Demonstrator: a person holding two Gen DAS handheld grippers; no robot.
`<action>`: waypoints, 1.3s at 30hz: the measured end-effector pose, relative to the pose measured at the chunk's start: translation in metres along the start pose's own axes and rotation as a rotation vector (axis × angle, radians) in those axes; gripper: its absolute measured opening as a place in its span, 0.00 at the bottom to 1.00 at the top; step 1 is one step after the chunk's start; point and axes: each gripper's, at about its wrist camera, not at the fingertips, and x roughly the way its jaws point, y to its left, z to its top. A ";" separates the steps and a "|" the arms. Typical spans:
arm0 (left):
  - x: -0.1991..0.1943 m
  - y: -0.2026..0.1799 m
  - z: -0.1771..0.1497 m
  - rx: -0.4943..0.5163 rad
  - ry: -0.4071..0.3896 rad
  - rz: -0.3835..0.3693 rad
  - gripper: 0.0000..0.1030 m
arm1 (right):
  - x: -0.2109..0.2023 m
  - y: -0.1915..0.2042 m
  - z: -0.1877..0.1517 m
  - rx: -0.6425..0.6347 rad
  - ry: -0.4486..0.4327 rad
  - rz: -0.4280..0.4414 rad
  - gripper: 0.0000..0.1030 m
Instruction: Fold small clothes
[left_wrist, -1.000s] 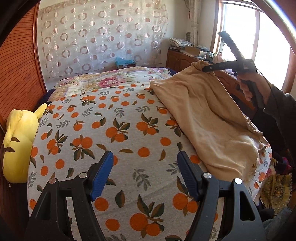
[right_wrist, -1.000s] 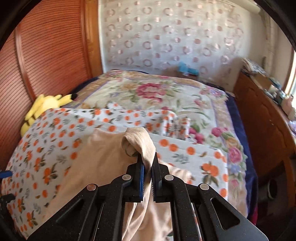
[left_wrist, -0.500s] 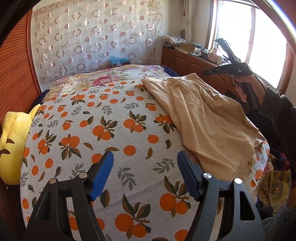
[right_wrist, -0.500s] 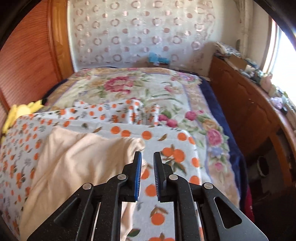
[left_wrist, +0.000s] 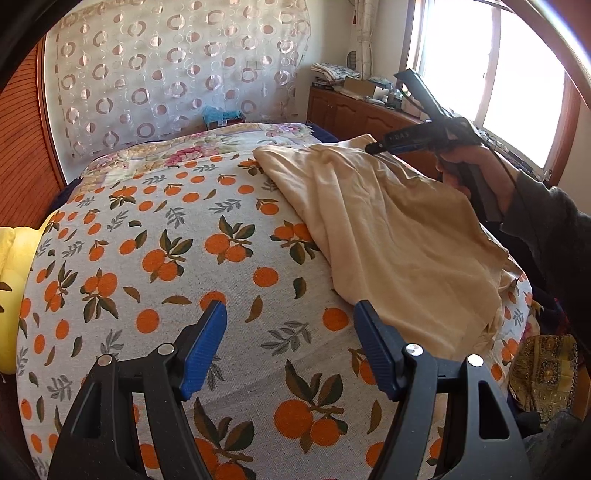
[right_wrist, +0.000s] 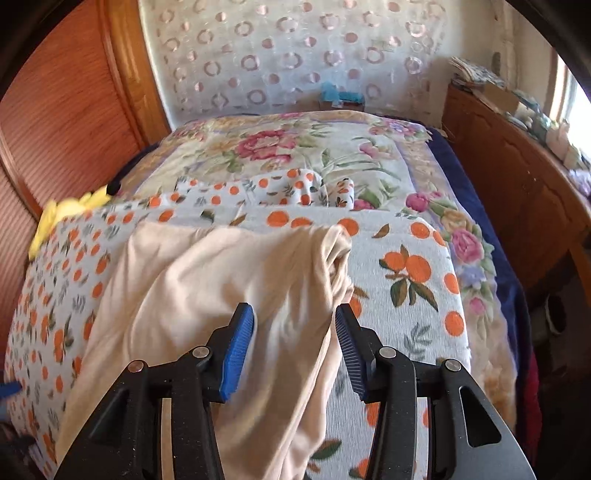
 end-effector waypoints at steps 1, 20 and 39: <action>0.001 0.000 0.000 0.000 0.001 -0.001 0.70 | 0.005 -0.003 0.004 0.017 -0.001 -0.003 0.47; 0.001 -0.025 -0.014 0.016 0.008 -0.054 0.70 | -0.079 -0.024 -0.060 -0.078 -0.109 -0.048 0.31; 0.000 -0.059 -0.025 0.020 0.031 -0.094 0.70 | -0.193 -0.039 -0.231 -0.156 -0.124 0.141 0.03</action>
